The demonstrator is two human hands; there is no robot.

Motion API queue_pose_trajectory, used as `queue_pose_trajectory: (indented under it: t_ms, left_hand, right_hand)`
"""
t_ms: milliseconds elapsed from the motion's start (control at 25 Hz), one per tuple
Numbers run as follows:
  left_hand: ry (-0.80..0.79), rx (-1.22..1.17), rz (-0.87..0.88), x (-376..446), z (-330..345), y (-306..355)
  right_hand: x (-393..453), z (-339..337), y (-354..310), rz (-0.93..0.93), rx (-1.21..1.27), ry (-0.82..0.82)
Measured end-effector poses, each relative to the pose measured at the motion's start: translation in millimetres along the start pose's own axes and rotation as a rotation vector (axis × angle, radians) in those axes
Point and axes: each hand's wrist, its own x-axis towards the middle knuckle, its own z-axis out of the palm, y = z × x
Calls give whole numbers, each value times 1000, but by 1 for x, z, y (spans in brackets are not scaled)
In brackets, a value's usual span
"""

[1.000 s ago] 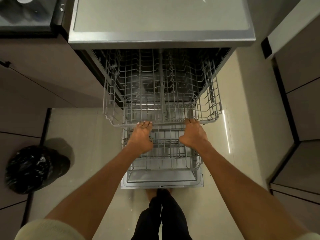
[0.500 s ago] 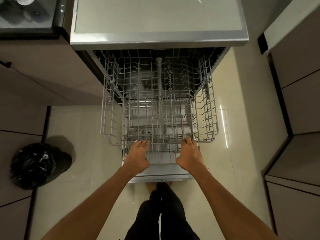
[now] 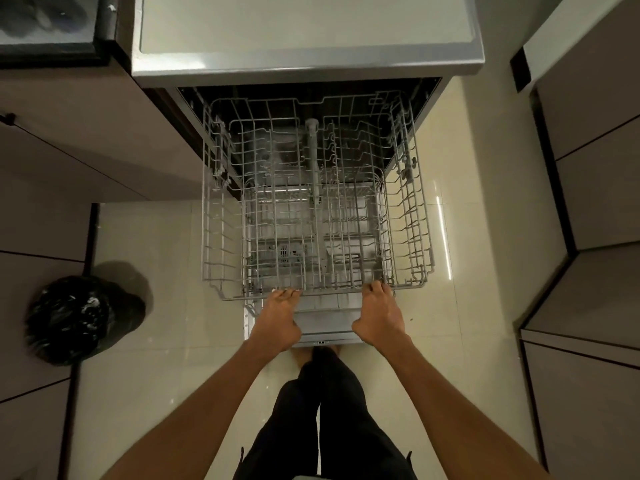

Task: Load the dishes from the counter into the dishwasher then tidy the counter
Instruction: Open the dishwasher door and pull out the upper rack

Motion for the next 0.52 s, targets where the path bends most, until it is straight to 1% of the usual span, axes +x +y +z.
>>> queue_pose_trajectory:
  t_ms: [120,240,520]
  left_hand:
    - [-24,11,-18,-7,4,-8]
    - [-75,9,-22,-20,13,-9]
    - [-51,-9,-47,-17,16,-2]
  right_hand:
    - [-14,12,-3,-5,-18,-37]
    - [-28,19,2,-27,-29,-29]
    - [-26,17,8,-56,-13,-38]
